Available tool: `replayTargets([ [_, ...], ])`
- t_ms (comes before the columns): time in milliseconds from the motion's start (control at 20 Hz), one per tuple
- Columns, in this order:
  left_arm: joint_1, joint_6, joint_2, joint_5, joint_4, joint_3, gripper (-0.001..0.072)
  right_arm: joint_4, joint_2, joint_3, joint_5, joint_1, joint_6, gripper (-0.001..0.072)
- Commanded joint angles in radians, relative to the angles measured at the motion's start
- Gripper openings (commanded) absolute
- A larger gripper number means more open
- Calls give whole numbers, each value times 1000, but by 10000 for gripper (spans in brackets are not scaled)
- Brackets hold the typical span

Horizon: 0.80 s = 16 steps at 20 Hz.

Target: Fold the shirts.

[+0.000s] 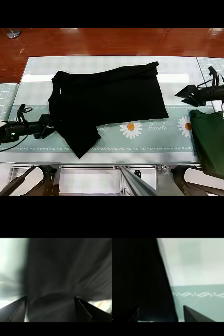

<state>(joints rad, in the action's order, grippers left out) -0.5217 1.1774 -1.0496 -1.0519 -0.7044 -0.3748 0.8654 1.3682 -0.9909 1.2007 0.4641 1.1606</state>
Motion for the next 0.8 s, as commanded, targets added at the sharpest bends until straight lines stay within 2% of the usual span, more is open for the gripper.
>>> replayTargets([
  [0, 78, -45, 5, 140, 130, 52, 700, -14, -53, 97, -45, 2, -21, 628],
  [50, 114, -45, 5, 156, 130, 51, 685, -12, -53, 97, -54, 2, -21, 620],
  [100, 138, -53, 4, 162, 130, 50, 506, -12, -53, 97, -61, 2, -21, 611],
  [150, 153, -82, 4, 155, 129, 48, 63, -21, -53, 97, -60, 2, -13, 611],
  [200, 160, -104, 4, 146, 129, 41, 25, -34, -53, 97, -46, 2, -9, 610],
  [350, 158, -103, 4, 125, 129, 17, 25, 11, -53, 97, 6, 2, -10, 620],
  [500, 159, -103, 4, 125, 129, 9, 25, 217, -34, 97, 76, 2, 160, 620],
  [600, 159, -103, 4, 129, 129, 9, 25, 220, -6, 97, 121, -3, 167, 620],
  [750, 159, -103, 4, 128, 129, 9, 25, 212, 6, 132, 88, -84, 187, 619],
])
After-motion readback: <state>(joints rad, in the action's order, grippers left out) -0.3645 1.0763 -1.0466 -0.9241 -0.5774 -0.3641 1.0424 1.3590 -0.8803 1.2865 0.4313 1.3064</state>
